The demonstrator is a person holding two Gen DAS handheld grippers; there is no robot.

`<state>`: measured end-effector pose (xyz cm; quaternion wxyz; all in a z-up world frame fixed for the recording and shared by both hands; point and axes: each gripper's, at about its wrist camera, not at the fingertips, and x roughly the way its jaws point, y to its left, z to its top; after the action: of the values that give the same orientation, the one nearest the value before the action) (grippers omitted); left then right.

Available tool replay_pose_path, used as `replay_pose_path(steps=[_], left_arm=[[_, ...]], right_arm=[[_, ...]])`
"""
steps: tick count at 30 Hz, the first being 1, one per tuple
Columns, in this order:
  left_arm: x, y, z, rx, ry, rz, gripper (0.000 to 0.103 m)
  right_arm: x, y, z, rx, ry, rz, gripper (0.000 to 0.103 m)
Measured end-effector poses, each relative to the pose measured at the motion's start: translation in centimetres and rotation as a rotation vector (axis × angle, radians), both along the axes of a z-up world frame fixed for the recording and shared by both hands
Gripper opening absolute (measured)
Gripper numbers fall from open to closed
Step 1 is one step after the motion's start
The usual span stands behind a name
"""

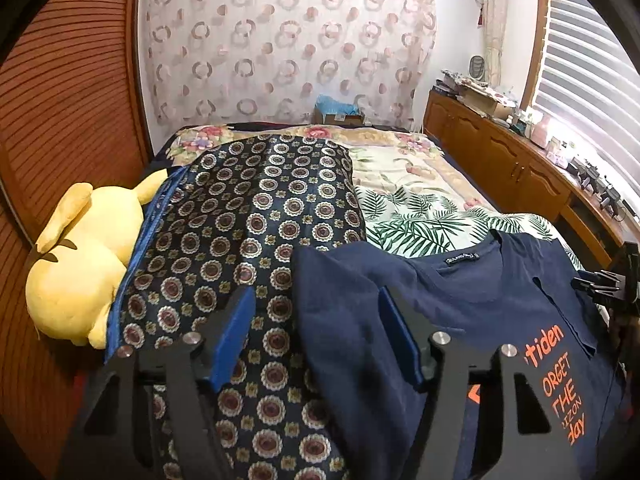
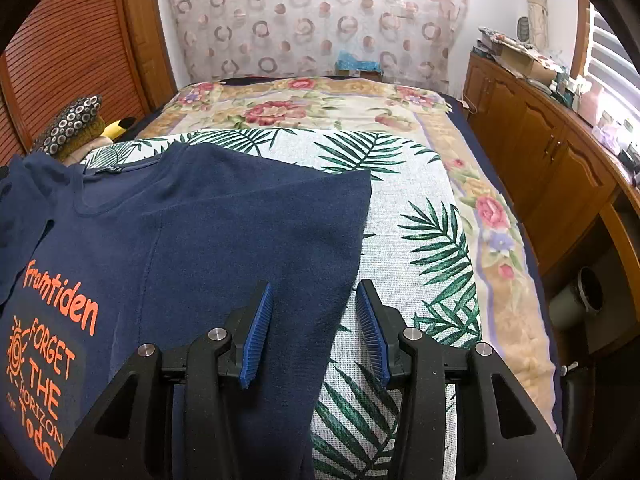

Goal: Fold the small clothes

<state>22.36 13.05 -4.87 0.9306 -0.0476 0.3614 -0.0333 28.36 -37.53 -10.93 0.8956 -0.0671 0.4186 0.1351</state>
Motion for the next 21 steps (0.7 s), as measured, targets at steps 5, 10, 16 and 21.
replay_pose_path(steps=[5, 10, 16, 21], left_arm=[[1.2, 0.7, -0.6, -0.043, 0.027, 0.003, 0.043], [1.3, 0.5, -0.7, -0.038, 0.03, -0.01, 0.033], [0.7, -1.1, 0.2, 0.017, 0.013, -0.018, 0.004], [-1.5, -3.2, 1.5, 0.022, -0.049, -0.068, 0.003]], right_arm=[[0.0, 0.0, 0.0, 0.001, 0.0, 0.0, 0.044], [0.0, 0.0, 0.0, 0.0, 0.0, 0.0, 0.044], [0.0, -0.1, 0.0, 0.0, -0.001, 0.0, 0.044], [0.0, 0.0, -0.1, -0.001, -0.001, 0.0, 0.044]])
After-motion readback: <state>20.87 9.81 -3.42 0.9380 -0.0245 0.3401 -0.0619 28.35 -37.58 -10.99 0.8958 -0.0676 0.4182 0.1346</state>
